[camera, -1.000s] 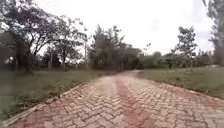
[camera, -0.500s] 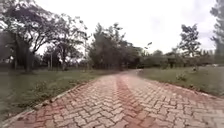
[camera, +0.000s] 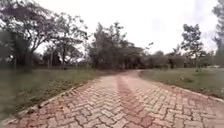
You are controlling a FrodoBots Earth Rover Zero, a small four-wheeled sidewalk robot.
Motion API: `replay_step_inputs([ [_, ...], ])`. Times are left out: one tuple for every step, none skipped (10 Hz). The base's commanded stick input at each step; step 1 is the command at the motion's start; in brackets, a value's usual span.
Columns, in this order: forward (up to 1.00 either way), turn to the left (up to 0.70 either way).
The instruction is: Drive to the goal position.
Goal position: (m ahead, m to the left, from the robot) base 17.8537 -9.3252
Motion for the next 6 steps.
replay_step_inputs([
  [0.7, 0.0],
  [0.7, 0.0],
  [0.59, 0.0],
  [0.24, 0.0],
  [0.0, 0.0],
  [0.0, 0.0],
])
